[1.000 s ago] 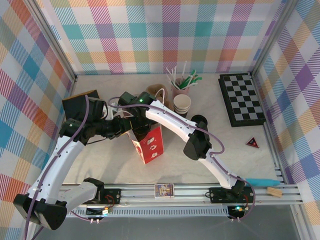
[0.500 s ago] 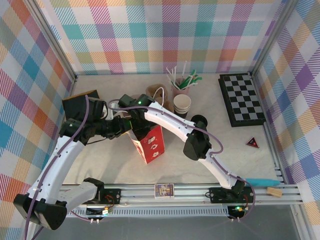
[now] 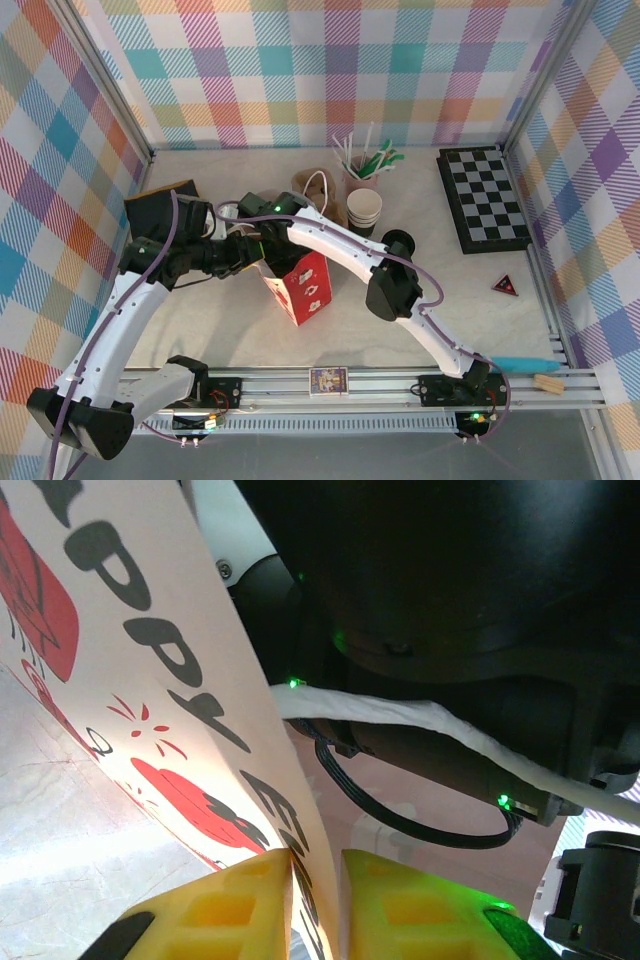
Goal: Pack the takeout coffee
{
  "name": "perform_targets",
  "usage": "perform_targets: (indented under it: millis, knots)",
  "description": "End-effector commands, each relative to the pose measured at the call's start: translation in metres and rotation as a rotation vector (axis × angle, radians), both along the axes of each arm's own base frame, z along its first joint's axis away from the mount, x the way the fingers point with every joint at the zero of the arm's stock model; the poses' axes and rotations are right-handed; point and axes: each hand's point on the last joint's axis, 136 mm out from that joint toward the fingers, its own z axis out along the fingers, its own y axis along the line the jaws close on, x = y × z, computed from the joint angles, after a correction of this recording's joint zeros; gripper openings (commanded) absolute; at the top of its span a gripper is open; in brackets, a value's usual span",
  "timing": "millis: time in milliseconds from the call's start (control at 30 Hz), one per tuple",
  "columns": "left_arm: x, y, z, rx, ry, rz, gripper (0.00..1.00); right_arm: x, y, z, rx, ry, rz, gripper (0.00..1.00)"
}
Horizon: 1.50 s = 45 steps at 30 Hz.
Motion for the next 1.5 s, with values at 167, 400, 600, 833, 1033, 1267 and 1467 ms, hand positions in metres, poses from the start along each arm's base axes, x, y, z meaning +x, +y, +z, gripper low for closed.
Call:
perform_targets:
  millis: [167, 400, 600, 833, 1033, 1267, 1467]
  knots:
    - [-0.009, -0.006, 0.000, -0.023, 0.019, -0.046, 0.20, -0.011, -0.006, -0.043, -0.084, 0.072, 0.016, 0.29]
    - [-0.009, -0.006, 0.001, -0.023, 0.018, -0.045, 0.20, -0.016, -0.006, -0.055, -0.098, 0.085, 0.023, 0.29]
    - [-0.009, -0.006, 0.001, -0.019, 0.014, -0.048, 0.20, -0.020, -0.008, -0.061, -0.122, 0.089, 0.025, 0.29]
    - [-0.009, -0.005, 0.000, -0.016, 0.013, -0.046, 0.20, -0.027, -0.013, -0.072, -0.155, 0.098, 0.030, 0.30]
    - [-0.009, -0.005, 0.000, -0.017, 0.014, -0.046, 0.20, -0.030, -0.017, -0.082, -0.170, 0.110, 0.031, 0.30]
    - [-0.011, -0.004, 0.000, -0.012, 0.013, -0.042, 0.20, -0.034, -0.020, -0.091, -0.181, 0.122, 0.026, 0.30]
    - [-0.011, -0.002, -0.001, -0.008, 0.010, -0.038, 0.20, -0.034, -0.019, -0.096, -0.184, 0.126, 0.028, 0.30]
